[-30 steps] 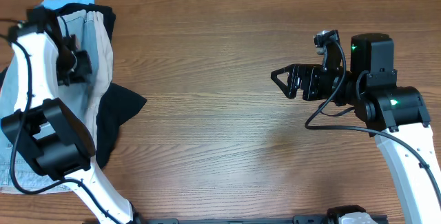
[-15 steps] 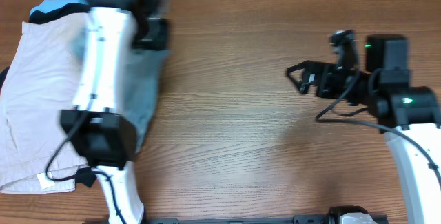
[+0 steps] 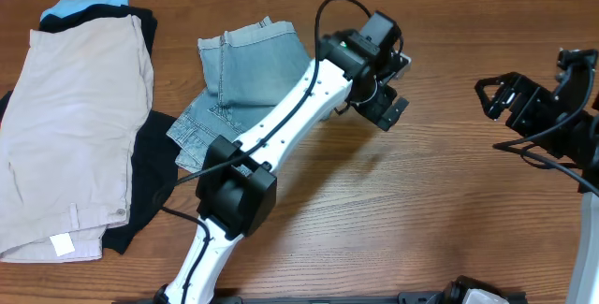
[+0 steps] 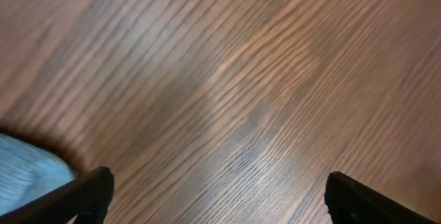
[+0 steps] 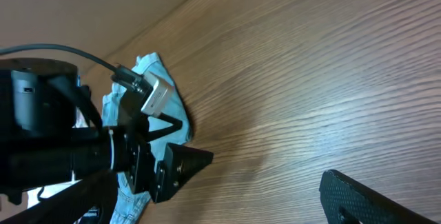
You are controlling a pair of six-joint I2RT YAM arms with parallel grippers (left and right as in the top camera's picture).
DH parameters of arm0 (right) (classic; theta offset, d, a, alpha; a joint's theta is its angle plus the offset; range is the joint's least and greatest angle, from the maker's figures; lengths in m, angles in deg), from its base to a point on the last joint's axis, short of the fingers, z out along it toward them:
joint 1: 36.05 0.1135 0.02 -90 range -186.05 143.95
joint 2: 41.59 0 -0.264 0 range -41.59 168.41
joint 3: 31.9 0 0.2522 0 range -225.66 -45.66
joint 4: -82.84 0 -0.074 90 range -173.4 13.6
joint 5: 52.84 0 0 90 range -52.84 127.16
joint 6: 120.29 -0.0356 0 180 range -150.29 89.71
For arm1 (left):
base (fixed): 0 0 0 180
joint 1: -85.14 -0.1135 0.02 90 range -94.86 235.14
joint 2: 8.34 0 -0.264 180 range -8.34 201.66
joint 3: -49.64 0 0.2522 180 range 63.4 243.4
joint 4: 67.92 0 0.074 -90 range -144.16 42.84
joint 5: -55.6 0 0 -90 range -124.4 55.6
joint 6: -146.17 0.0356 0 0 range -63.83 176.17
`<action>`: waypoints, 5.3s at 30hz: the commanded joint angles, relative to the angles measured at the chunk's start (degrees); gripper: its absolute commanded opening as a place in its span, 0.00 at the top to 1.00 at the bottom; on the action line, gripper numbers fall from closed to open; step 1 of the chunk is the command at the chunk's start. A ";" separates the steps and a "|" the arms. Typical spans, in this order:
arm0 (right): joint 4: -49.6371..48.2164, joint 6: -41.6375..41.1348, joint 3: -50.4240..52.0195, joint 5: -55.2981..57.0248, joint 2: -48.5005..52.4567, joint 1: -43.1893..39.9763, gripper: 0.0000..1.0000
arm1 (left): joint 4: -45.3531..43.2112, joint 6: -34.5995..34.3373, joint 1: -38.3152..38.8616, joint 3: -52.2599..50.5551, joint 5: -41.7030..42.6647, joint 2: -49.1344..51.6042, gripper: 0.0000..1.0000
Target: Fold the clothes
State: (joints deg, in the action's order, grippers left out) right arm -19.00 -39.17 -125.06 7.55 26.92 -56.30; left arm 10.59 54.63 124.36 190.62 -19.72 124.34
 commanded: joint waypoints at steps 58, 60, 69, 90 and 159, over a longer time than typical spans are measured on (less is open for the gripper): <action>-34.88 -20.92 -1.57 13.77 42.62 58.93 0.09 | 26.71 6.29 -49.81 6.38 -2.82 -10.54 0.00; -35.54 -23.06 -1.57 14.78 44.26 60.02 0.09 | 26.67 6.29 -49.81 6.38 -2.82 -10.54 0.00; -35.10 -35.47 -1.57 22.73 51.43 63.32 0.14 | 26.49 6.27 -49.70 6.38 -2.80 -10.54 0.00; -22.60 -35.01 -1.75 21.79 47.89 52.89 0.96 | 26.18 6.27 -49.68 6.38 -2.78 -10.51 0.00; 18.47 -14.45 -36.83 40.50 30.36 64.70 0.96 | 23.65 9.55 -49.86 6.08 2.93 -12.44 0.04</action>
State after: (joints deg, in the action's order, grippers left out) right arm -2.19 -53.91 -156.84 50.11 63.51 9.38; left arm 34.46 61.15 74.15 196.68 -20.07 117.78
